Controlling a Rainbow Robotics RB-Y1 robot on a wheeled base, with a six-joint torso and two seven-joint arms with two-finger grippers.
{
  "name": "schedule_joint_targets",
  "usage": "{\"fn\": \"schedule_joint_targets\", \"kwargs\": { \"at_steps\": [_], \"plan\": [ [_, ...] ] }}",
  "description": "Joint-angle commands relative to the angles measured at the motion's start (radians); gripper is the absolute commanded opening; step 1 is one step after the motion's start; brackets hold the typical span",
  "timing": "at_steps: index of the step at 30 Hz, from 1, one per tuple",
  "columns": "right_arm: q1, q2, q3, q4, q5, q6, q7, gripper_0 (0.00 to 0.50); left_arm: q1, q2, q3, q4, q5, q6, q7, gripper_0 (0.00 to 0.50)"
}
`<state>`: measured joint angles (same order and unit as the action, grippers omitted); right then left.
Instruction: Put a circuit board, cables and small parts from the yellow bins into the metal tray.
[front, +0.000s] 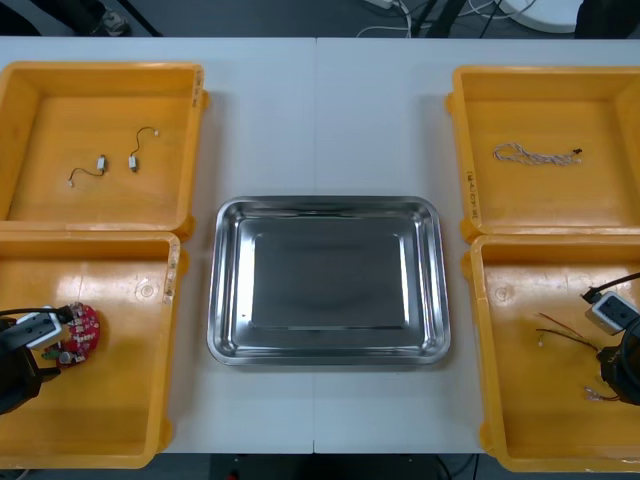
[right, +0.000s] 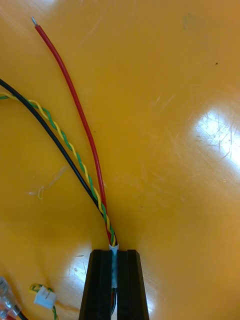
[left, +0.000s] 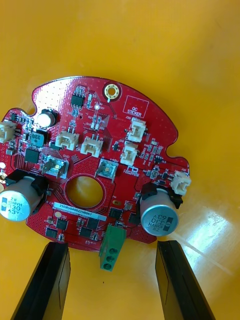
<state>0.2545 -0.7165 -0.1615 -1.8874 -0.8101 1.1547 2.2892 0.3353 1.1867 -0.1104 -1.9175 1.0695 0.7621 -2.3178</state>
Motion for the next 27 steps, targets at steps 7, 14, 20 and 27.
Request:
{"fn": "schedule_joint_targets", "kwargs": {
  "at_steps": [7,14,20,27],
  "plan": [
    [-0.024,0.015,0.01,-0.002,0.006,0.011,-0.016,0.023,-0.018,0.042,-0.006,-0.002,0.01,-0.012,-0.08,0.0],
    [-0.054,0.012,-0.013,-0.015,0.002,0.079,-0.02,0.023,-0.018,0.042,-0.008,0.0,0.012,-0.012,-0.08,0.0],
    [-0.098,0.011,-0.072,-0.068,0.002,0.241,-0.027,0.023,-0.016,0.042,-0.008,-0.002,0.014,-0.012,-0.08,0.0],
    [-0.136,0.002,-0.139,-0.139,-0.007,0.41,-0.034,0.022,-0.022,0.042,-0.008,-0.002,0.018,-0.012,-0.08,0.0]
  ]
}}
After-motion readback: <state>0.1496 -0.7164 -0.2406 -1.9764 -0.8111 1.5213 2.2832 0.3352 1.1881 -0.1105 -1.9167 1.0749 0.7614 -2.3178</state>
